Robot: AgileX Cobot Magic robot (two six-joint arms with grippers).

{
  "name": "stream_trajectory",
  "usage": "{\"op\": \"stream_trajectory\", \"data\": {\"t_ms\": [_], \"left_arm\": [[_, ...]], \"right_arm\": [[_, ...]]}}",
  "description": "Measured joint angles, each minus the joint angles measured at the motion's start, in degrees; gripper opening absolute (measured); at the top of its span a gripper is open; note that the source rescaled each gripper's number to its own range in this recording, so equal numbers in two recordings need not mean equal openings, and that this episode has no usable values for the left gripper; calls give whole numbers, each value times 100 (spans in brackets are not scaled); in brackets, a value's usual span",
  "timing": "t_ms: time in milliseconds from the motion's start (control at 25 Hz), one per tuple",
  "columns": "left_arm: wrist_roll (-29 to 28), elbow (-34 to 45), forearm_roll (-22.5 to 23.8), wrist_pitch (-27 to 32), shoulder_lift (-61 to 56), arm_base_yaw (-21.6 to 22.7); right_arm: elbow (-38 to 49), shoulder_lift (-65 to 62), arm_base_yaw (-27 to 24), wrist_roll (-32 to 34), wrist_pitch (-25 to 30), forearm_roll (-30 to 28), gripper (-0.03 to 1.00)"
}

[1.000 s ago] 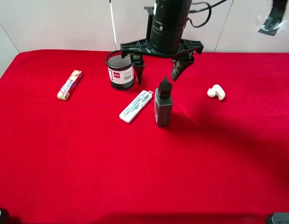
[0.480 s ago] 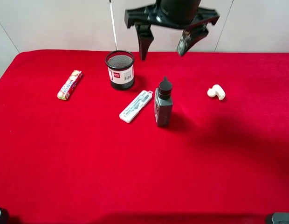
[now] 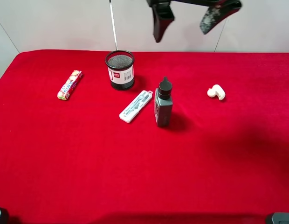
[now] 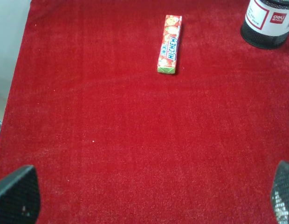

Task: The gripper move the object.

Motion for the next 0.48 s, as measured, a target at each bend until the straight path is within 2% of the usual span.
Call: {"op": "stream_trajectory", "data": {"t_ms": [480], "left_arm": [[0, 0, 0, 0, 0, 0]], "right_arm": [[1304, -1376, -375, -6, 4, -298, 100]]}}
